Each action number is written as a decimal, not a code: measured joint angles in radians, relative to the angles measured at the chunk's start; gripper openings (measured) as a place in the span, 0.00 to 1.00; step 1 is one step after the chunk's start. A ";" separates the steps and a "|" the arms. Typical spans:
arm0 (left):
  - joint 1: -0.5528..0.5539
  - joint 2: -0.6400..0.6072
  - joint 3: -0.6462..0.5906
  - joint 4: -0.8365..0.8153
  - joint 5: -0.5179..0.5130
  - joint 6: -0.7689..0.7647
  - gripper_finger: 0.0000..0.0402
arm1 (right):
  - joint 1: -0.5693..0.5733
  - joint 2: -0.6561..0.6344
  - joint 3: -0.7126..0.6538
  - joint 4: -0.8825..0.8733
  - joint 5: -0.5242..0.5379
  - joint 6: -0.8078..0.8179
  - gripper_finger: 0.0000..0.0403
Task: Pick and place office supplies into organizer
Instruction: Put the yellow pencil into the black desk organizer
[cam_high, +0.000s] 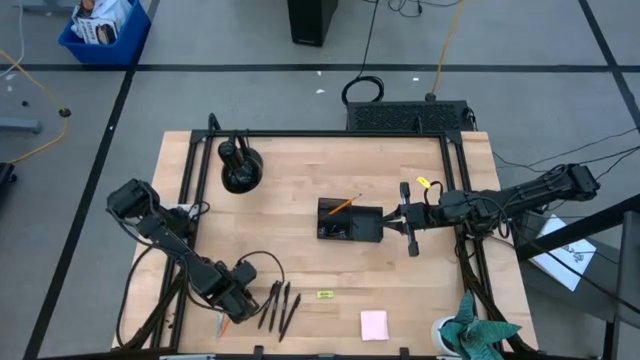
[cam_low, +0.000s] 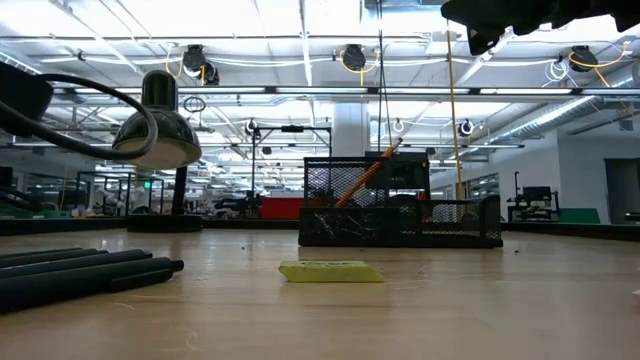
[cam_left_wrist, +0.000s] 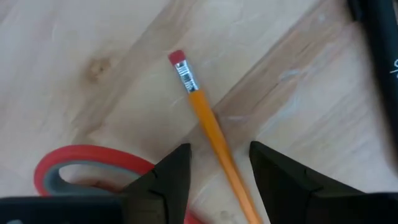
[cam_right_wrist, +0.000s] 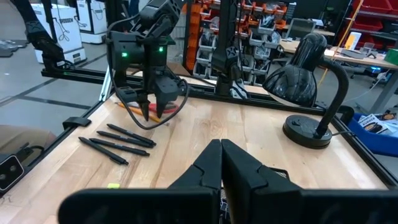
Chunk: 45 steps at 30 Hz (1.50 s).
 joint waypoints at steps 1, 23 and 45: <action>0.000 0.000 0.000 0.002 0.001 0.000 0.40 | 0.000 0.000 0.000 0.000 0.000 0.000 0.00; 0.056 0.003 -0.010 0.170 -0.458 0.341 0.02 | 0.000 0.000 0.000 0.000 0.001 0.000 0.00; 0.546 -0.410 -0.004 0.961 -0.346 1.687 0.03 | 0.000 0.000 0.000 -0.011 0.002 -0.019 0.00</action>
